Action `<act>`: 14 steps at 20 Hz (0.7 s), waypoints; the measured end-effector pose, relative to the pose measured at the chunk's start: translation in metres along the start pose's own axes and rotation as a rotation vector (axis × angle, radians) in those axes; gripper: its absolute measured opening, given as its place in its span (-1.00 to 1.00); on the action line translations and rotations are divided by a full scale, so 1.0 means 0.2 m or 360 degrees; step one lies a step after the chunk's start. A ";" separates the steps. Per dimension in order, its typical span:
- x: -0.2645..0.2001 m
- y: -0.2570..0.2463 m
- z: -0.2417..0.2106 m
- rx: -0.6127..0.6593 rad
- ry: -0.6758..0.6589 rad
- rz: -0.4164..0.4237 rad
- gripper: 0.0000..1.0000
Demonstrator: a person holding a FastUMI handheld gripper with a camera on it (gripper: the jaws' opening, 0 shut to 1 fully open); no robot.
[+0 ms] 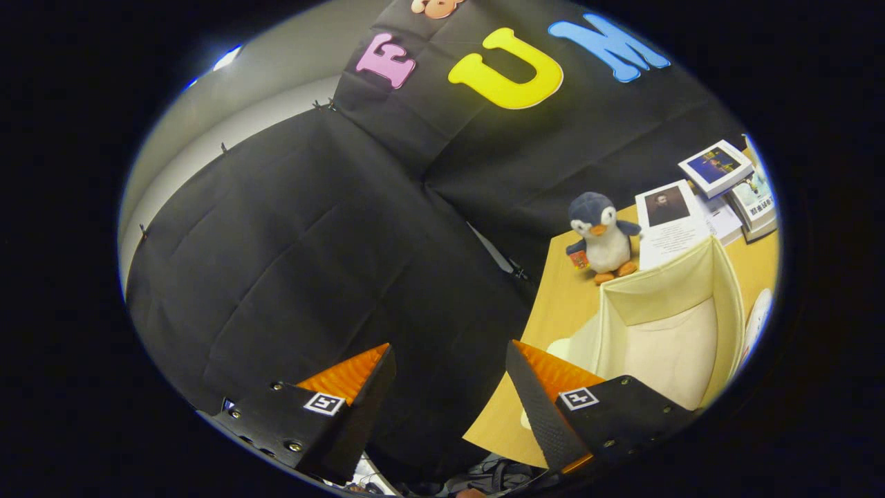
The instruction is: Open the storage box then place both shoes into the box .Put the left shoe in first, then the right shoe, with the right side of both shoes facing outward in a uniform manner.
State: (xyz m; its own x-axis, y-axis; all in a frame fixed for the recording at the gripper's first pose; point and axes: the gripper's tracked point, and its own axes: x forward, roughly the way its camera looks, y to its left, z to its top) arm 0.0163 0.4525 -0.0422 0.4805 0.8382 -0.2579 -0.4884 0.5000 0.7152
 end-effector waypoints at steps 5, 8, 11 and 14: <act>-0.18 -0.21 0.13 -0.0158 -0.0071 -0.0183 0.94; -0.32 -0.38 0.22 -0.0266 -0.0122 -0.0330 0.93; -0.46 -0.51 0.26 -0.0331 -0.0132 -0.0445 0.94; -0.57 -0.62 0.30 -0.0332 -0.0143 -0.0512 0.94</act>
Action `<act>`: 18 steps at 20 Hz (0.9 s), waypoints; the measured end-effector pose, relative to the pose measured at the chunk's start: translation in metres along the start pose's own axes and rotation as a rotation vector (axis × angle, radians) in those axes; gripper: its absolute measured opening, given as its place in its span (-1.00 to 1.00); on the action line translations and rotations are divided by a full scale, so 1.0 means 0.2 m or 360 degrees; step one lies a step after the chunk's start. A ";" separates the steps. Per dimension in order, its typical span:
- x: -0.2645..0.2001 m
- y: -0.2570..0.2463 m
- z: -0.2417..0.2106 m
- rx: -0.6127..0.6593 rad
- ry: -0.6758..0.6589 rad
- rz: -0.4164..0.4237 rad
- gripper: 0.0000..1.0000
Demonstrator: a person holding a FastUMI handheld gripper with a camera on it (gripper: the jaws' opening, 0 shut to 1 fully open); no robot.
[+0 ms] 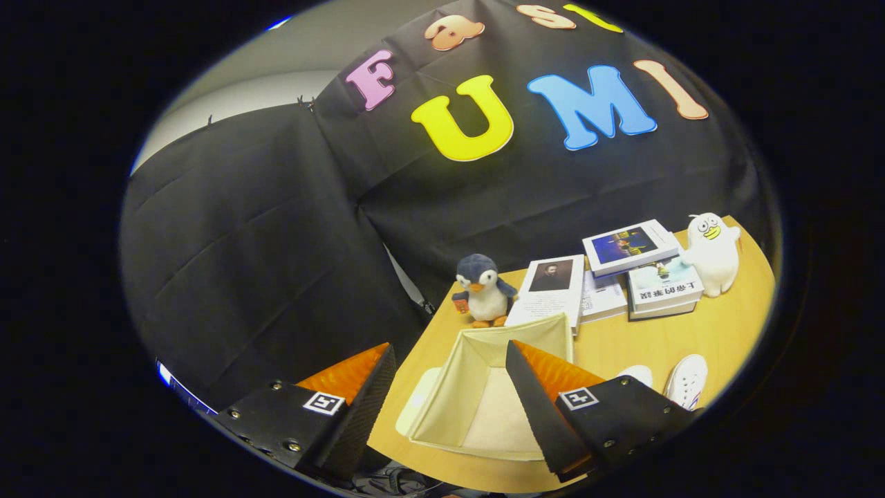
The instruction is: Open the storage box then place both shoes into the box .Put the left shoe in first, then the right shoe, with the right side of both shoes facing outward in a uniform manner.
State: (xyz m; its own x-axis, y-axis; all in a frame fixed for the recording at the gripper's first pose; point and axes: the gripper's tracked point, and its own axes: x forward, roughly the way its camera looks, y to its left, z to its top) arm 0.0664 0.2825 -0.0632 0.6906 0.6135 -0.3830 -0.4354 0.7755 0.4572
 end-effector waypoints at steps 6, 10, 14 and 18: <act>-0.10 -0.33 -0.05 -0.0037 0.0035 -0.0167 0.94; -0.11 -0.56 -0.15 -0.0081 0.0103 -0.0296 0.94; -0.11 -0.74 -0.28 -0.0069 0.0203 -0.0385 0.94; -0.10 -0.89 -0.40 -0.0064 0.0294 -0.0445 0.95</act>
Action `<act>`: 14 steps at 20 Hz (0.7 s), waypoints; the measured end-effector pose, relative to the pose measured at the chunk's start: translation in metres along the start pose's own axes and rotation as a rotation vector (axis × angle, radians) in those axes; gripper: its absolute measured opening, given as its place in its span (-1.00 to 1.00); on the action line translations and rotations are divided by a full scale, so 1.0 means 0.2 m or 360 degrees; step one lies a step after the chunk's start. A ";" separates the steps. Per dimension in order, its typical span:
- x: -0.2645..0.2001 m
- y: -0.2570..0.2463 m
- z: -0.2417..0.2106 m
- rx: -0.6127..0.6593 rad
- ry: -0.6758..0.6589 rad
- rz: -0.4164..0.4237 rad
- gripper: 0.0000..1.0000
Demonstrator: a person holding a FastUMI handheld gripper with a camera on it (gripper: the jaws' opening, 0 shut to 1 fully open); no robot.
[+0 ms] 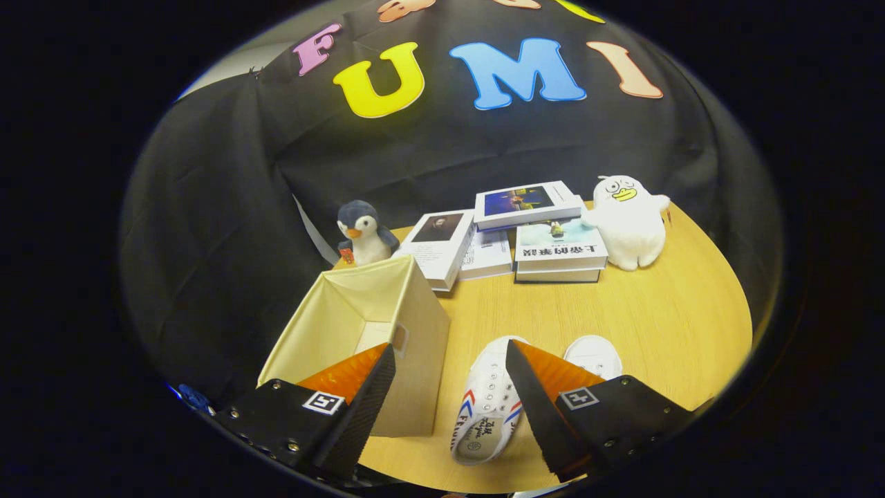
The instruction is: Open the storage box then place both shoes into the box .Put the left shoe in first, then the right shoe, with the right side of both shoes facing outward in a uniform manner.
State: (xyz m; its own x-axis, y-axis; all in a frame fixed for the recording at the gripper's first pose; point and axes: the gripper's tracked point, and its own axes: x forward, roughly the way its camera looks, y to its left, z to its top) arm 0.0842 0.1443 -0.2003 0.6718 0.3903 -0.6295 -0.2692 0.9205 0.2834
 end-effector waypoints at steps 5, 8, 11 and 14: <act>0.06 -0.11 -0.14 0.0038 0.0126 -0.0035 0.95; 0.12 -0.17 -0.23 0.0065 0.0211 -0.0063 0.95; 0.16 -0.22 -0.31 0.0084 0.0283 -0.0094 0.95; 0.21 -0.25 -0.38 0.0150 0.0347 -0.0100 0.95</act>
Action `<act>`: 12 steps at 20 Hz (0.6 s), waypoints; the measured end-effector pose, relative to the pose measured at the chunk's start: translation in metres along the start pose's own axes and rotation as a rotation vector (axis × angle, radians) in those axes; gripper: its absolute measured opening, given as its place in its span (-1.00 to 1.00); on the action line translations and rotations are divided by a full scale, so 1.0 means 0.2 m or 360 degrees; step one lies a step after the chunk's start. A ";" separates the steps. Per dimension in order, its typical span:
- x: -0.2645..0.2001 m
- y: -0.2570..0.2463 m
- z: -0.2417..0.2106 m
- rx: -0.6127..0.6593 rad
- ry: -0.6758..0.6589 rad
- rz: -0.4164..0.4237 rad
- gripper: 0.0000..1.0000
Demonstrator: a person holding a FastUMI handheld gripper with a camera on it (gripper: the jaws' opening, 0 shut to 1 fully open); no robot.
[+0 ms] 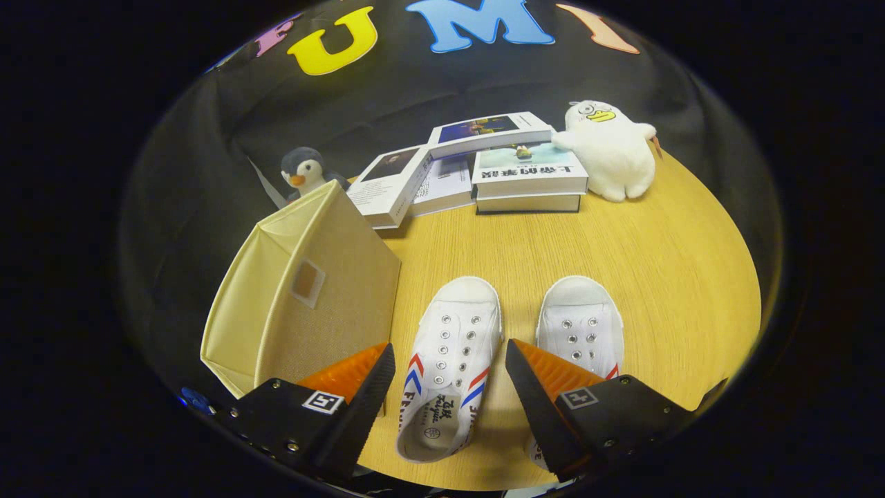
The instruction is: Open the storage box then place both shoes into the box .Put the left shoe in first, then the right shoe, with the right side of both shoes facing outward in a uniform manner.
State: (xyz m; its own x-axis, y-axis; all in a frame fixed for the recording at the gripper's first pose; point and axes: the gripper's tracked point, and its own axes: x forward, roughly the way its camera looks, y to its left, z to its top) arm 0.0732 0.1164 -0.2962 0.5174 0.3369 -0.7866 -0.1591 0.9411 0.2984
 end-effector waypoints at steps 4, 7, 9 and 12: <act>0.06 -0.04 -0.07 0.0043 0.0096 -0.0016 0.95; 0.09 -0.09 -0.13 0.0028 0.0170 -0.0059 0.89; 0.11 -0.11 -0.16 0.0008 0.0215 -0.0079 0.79; 0.15 -0.12 -0.20 -0.0005 0.0267 -0.0078 0.68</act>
State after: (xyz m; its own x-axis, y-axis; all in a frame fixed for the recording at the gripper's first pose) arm 0.0587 0.1051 -0.3475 0.3772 0.2903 -0.8795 -0.1396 0.9566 0.2558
